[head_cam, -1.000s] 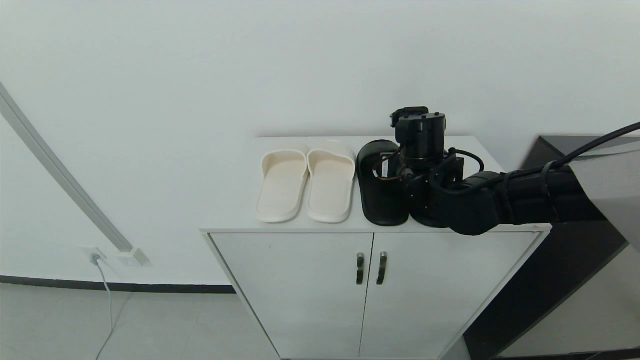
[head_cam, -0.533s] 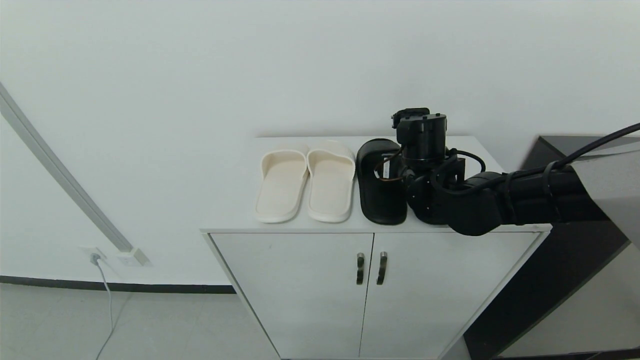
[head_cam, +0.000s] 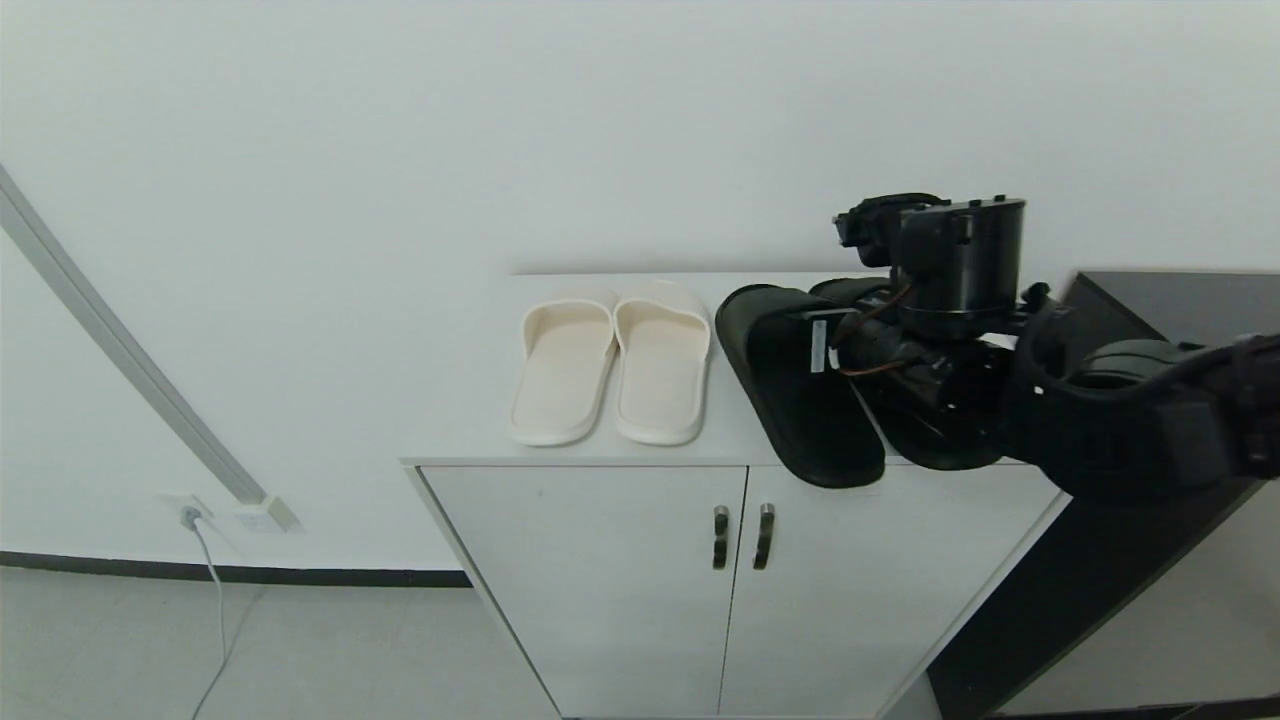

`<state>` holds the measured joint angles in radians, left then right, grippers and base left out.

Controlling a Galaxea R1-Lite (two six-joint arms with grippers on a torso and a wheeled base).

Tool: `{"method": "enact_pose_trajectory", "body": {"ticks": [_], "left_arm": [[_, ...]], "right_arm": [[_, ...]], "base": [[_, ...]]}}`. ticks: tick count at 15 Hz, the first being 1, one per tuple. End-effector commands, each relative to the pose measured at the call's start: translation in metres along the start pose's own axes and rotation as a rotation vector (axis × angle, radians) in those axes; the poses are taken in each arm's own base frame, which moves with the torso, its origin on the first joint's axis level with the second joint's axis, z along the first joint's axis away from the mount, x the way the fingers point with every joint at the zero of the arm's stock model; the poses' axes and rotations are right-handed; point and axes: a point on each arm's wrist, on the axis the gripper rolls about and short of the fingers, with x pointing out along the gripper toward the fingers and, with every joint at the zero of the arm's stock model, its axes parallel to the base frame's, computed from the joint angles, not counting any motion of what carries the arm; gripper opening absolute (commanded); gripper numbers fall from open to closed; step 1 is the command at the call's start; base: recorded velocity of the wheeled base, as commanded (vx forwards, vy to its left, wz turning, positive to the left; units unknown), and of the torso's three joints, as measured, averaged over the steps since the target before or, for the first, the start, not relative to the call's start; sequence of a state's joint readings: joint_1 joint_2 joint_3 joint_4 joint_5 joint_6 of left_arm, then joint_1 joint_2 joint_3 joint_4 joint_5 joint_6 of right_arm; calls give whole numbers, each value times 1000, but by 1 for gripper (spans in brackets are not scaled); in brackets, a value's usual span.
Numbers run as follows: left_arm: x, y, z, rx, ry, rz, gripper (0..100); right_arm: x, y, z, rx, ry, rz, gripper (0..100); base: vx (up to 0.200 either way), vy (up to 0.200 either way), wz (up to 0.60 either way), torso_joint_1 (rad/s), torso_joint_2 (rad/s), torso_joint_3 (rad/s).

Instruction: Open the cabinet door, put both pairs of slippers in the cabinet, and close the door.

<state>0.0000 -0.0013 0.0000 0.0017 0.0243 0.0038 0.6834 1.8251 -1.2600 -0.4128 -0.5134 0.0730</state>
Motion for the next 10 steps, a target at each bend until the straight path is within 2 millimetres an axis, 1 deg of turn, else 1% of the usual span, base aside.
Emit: {"method": "enact_pose_trajectory", "body": {"ticks": [1,2,5,7,10], "left_arm": [[0,0,0,1,1,0,0],[0,0,0,-1,0,2,0],[0,0,0,1,1,0,0],[0,0,0,1,0,0,0],[0,0,0,1,1,0,0]], "right_arm": [[-64,-16,12,7,-24,189,0],[-85,-21,6,-3,-6,289,0],[-128,-33,-5,-25,2,506,0],[-143,-42,-12,-52,0,543,0],[-154,-48,-16,-52,0,578,0]], "base": [[0,0,0,0,0,0],[0,0,0,0,0,0],[0,0,0,0,0,0],[0,0,0,0,0,0],[0,0,0,0,0,0]]}}
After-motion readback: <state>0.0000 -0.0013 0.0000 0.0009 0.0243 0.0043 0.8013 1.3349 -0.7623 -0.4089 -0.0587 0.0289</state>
